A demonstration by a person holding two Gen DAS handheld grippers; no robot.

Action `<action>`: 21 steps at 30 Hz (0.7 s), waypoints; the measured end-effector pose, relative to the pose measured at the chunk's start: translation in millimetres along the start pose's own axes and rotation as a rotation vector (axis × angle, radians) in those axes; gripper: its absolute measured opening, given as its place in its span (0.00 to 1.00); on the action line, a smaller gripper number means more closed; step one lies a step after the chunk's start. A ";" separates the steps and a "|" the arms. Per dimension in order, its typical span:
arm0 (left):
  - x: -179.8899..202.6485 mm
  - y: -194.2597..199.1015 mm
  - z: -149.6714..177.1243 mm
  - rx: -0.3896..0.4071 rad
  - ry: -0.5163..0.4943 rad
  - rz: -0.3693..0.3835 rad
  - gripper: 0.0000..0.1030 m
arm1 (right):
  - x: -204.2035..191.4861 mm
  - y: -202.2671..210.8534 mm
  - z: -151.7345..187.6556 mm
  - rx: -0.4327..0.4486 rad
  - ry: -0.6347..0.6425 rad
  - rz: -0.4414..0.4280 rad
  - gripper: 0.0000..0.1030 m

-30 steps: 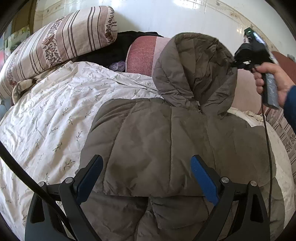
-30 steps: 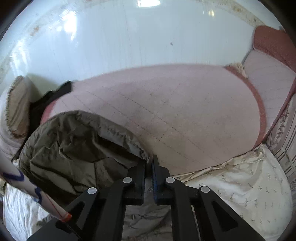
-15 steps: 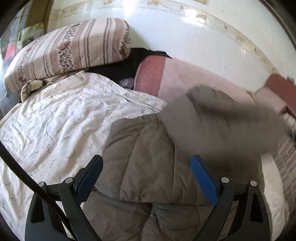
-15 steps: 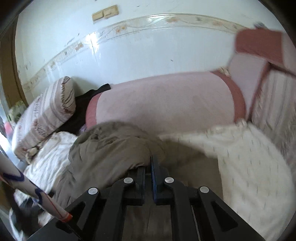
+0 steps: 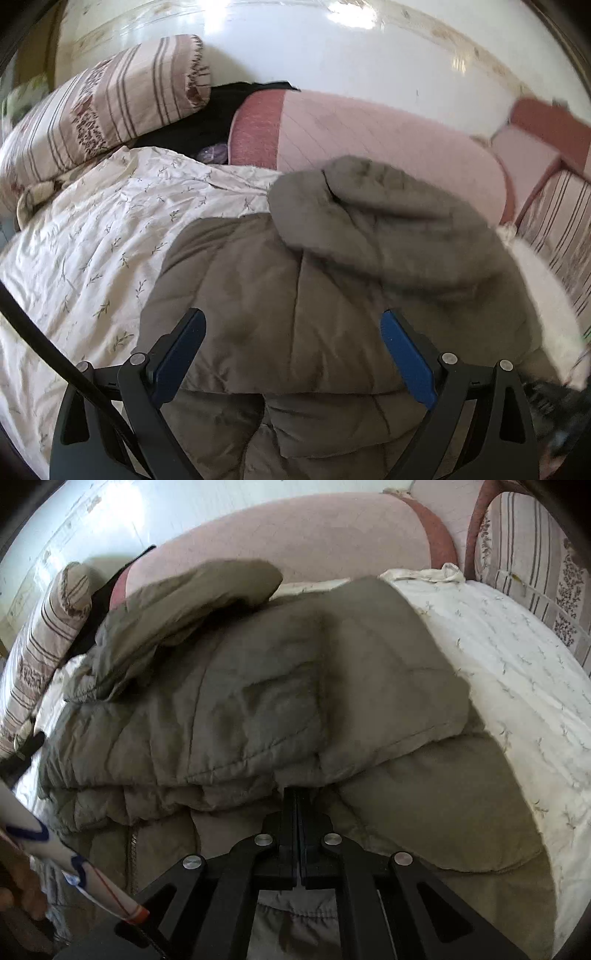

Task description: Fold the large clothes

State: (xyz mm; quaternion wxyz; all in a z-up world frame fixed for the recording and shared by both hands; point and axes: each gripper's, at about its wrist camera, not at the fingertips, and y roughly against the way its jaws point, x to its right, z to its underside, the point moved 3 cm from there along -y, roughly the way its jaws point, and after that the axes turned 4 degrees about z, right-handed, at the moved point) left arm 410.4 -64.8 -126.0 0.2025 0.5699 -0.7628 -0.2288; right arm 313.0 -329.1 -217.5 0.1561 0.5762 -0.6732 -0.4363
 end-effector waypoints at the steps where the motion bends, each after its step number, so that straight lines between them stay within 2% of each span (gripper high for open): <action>1: 0.7 -2.0 0.9 -0.008 0.000 0.002 0.92 | -0.3 6.1 -3.6 0.019 0.004 -0.005 0.01; 6: -8.8 0.0 0.0 -0.011 0.042 0.002 0.92 | -2.0 31.3 -16.6 0.108 -0.003 -0.053 0.02; 13: -20.6 -6.6 1.2 -0.045 0.084 -0.006 0.92 | -36.7 58.2 -25.5 0.198 0.089 -0.094 0.03; 18: -23.4 -7.9 2.1 -0.053 0.089 -0.011 0.92 | -67.4 57.8 -57.4 0.225 0.116 -0.114 0.05; 21: -23.4 -8.3 2.4 -0.054 0.088 -0.011 0.92 | -86.5 56.3 -83.5 0.273 0.121 -0.109 0.13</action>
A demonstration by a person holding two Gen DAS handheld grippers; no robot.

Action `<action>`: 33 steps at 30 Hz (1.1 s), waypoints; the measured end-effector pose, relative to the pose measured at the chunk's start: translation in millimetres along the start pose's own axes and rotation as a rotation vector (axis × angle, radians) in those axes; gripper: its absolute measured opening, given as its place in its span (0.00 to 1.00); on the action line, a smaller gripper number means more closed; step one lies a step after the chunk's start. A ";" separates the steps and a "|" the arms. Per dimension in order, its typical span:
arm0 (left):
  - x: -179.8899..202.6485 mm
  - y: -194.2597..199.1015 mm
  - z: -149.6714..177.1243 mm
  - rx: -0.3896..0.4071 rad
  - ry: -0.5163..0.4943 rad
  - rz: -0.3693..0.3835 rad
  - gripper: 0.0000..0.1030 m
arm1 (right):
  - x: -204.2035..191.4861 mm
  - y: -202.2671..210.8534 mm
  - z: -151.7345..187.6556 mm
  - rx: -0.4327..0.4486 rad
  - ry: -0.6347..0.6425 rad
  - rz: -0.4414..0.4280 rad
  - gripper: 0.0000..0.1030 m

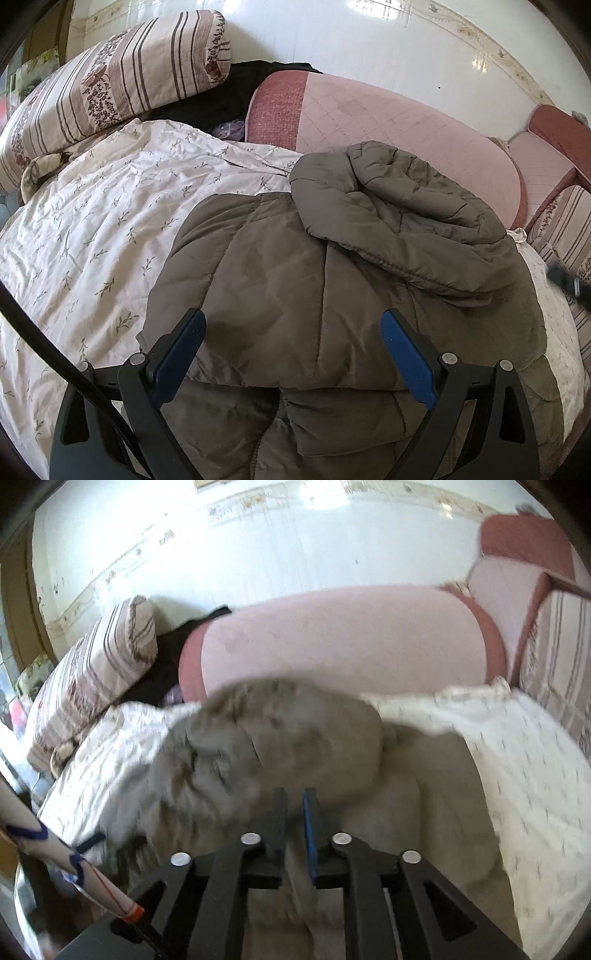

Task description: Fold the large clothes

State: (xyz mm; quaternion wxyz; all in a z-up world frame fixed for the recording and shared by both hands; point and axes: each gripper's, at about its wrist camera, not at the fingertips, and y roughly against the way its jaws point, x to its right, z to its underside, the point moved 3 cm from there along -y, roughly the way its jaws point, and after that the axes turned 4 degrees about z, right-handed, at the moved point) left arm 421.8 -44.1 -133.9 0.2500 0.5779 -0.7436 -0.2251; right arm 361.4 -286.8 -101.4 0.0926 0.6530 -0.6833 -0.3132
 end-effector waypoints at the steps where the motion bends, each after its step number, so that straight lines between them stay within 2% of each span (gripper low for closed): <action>1: -0.1 0.1 -0.1 -0.001 -0.002 0.000 0.92 | -3.8 -5.4 -7.2 0.010 -0.002 -0.001 0.18; 2: -0.1 -0.5 0.1 -0.002 -0.005 -0.001 0.92 | -7.9 -13.7 -14.8 0.011 0.000 0.003 0.23; 5: -0.9 -3.7 0.8 -0.011 -0.010 -0.010 0.92 | -16.0 -44.3 -20.3 -0.002 0.004 0.014 0.24; 10: -5.6 -14.2 4.1 -0.054 0.001 -0.029 0.92 | -21.0 -106.2 30.0 -0.208 0.068 0.056 0.24; 12: -5.5 -16.5 5.5 -0.065 0.005 -0.025 0.92 | -22.8 -109.2 44.5 -0.180 0.114 0.072 0.24; 16: -4.7 -15.1 5.8 -0.062 -0.001 -0.029 0.92 | -26.0 -100.6 39.6 -0.175 0.140 0.076 0.24; 19: -6.5 -10.7 3.9 -0.051 0.013 -0.016 0.92 | -27.7 -82.0 30.2 -0.146 0.100 0.044 0.24; 22: -9.7 -4.0 -0.4 -0.024 0.032 -0.021 0.92 | -36.9 -60.0 20.1 -0.075 0.086 0.002 0.25; 27: -24.2 0.4 -9.0 -0.001 0.057 -0.053 0.92 | -52.9 -49.6 15.0 -0.059 0.098 -0.041 0.26; 31: -41.9 -7.9 -10.2 -0.036 0.129 -0.055 0.92 | -38.8 -49.8 12.5 -0.058 0.077 -0.017 0.27; 33: -46.3 -11.4 -7.9 -0.055 0.148 -0.053 0.92 | -23.5 -53.3 13.7 -0.060 0.056 0.034 0.28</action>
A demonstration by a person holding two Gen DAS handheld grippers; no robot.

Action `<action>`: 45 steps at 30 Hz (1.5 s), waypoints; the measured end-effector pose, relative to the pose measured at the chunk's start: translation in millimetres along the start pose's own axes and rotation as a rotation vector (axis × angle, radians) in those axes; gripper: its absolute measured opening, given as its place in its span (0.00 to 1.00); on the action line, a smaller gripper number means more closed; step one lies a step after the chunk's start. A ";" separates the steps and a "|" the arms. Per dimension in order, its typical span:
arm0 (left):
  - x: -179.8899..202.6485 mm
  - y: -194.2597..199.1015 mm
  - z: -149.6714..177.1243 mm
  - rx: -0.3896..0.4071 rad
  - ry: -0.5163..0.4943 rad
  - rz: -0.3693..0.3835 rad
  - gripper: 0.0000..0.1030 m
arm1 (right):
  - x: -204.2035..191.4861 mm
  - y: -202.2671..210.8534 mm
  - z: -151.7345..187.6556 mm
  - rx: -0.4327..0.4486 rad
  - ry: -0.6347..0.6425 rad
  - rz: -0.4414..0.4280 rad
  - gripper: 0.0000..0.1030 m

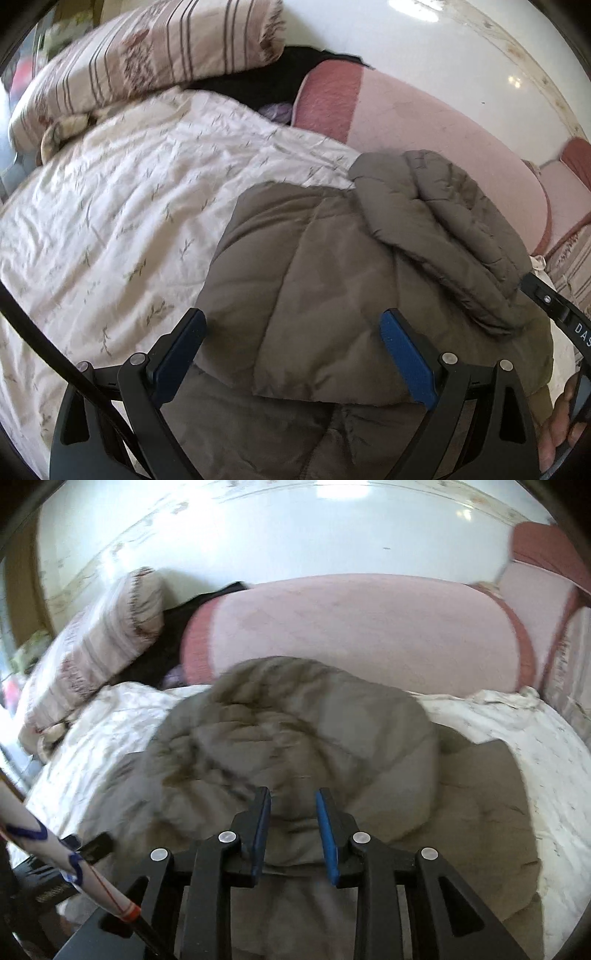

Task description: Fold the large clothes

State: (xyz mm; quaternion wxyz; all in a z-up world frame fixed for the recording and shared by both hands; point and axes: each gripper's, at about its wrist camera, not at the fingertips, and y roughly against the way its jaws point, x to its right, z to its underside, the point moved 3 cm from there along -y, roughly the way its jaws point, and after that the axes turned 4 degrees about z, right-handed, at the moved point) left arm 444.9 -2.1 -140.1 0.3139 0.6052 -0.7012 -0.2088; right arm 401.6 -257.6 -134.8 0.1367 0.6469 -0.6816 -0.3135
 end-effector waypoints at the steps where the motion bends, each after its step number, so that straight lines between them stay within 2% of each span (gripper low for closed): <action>1: -0.4 -1.7 0.9 -0.005 0.002 0.000 0.92 | 7.1 -4.4 1.1 -0.008 -0.011 0.022 0.29; 6: 3.9 -4.6 5.8 -0.014 -0.028 -0.026 0.92 | 25.8 -41.7 23.3 -0.136 -0.023 0.046 0.30; 9: 3.1 -5.0 6.5 -0.016 -0.027 -0.024 0.92 | 23.7 -36.6 23.9 -0.117 -0.003 0.043 0.30; 12: 5.1 1.6 4.6 0.004 -0.022 -0.003 0.92 | 27.8 -17.0 18.2 -0.093 -0.050 -0.009 0.30; 17: 18.1 11.3 5.1 0.031 -0.059 0.022 0.92 | 13.9 2.4 11.2 -0.061 -0.039 -0.052 0.31; 19: 24.2 10.6 7.7 0.025 -0.083 0.020 0.92 | 1.6 -0.2 11.4 -0.064 -0.034 -0.074 0.32; 23: 29.5 2.5 12.5 -0.008 -0.115 0.008 0.92 | -18.1 -23.8 20.6 -0.106 0.007 -0.066 0.33; 26: 29.0 -4.4 13.5 -0.035 -0.126 -0.001 0.92 | -21.4 -39.1 31.8 -0.140 0.028 -0.048 0.34; 28: 28.4 -5.9 14.0 -0.037 -0.127 -0.001 0.92 | -21.4 -38.6 32.3 -0.131 0.042 -0.049 0.33; 32: 28.9 -4.3 13.8 -0.023 -0.133 0.010 0.92 | -5.4 -17.9 26.0 -0.123 -0.037 -0.110 0.34; 37: 33.7 4.7 13.8 -0.016 -0.142 0.019 0.92 | 20.6 23.0 35.5 -0.117 -0.076 -0.124 0.34; 45: 45.8 50.2 14.5 0.045 -0.168 0.020 0.92 | 75.9 99.6 100.5 -0.142 -0.177 -0.086 0.38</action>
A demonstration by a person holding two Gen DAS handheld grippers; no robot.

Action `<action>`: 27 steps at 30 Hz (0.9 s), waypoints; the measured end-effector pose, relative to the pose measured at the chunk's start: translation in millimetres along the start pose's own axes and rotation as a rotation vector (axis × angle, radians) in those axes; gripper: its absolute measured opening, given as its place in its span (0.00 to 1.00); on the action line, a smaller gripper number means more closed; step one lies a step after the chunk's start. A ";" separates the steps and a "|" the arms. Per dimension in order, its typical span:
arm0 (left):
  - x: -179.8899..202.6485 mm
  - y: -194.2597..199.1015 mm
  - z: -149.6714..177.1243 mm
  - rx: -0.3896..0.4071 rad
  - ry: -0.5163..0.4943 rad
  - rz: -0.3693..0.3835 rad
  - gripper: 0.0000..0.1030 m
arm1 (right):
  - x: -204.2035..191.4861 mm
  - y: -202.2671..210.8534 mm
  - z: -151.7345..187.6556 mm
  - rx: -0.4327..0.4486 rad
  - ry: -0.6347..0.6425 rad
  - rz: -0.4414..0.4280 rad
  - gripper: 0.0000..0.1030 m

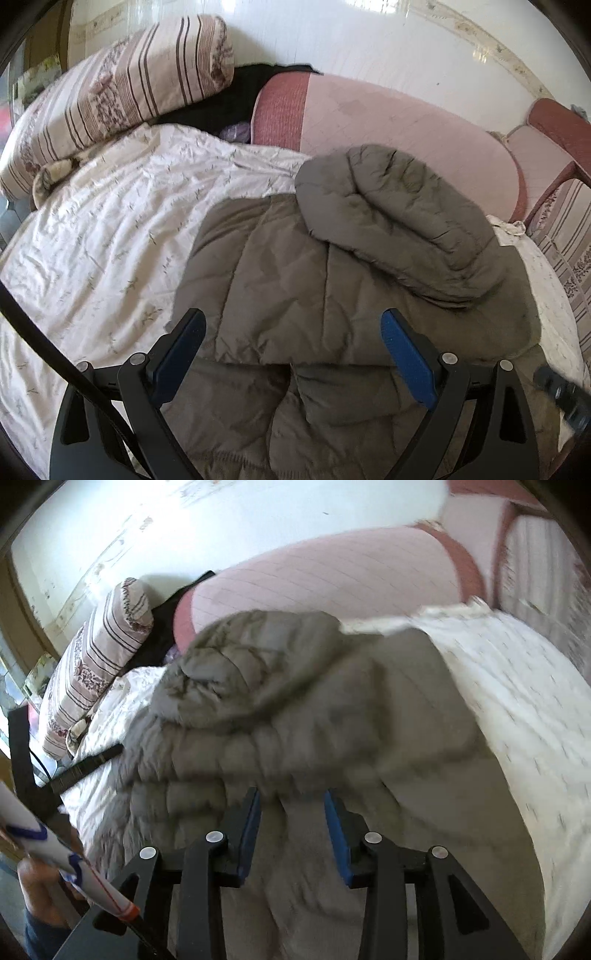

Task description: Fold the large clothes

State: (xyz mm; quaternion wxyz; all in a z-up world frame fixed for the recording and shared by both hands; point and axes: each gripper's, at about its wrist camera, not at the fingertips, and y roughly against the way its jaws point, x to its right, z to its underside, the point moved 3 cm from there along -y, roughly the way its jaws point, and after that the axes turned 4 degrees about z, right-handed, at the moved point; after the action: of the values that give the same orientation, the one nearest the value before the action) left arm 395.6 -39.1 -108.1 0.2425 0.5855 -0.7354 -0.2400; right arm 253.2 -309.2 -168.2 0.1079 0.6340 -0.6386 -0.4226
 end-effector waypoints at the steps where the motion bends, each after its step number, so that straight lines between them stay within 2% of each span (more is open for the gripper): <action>1: 1.1 7.1 0.2 0.010 -0.003 -0.003 0.92 | 8.4 8.1 9.8 -0.004 -0.019 0.006 0.38; 7: 3.1 54.7 17.7 0.051 -0.020 -0.005 0.92 | 30.9 45.1 57.5 -0.020 -0.053 0.025 0.38; 12: 15.8 104.2 62.4 0.081 -0.086 -0.018 0.92 | 35.2 65.6 100.1 -0.042 -0.019 0.041 0.38; 15: 25.8 127.3 98.9 0.050 -0.123 -0.002 0.92 | 32.1 75.0 120.2 -0.034 0.021 0.065 0.38; 21: 20.5 154.9 184.1 -0.032 -0.121 -0.039 0.92 | 21.2 84.5 151.7 -0.036 0.085 0.063 0.38; 27: 1.7 162.0 222.8 -0.067 -0.088 -0.097 0.92 | 14.1 90.1 174.4 -0.038 0.117 0.080 0.40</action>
State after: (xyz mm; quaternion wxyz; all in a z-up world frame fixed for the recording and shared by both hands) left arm 132.5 6.8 -175.7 0.2175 0.6008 -0.7077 -0.3015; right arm 68.6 -266.1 -220.9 0.1740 0.6293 -0.6480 -0.3923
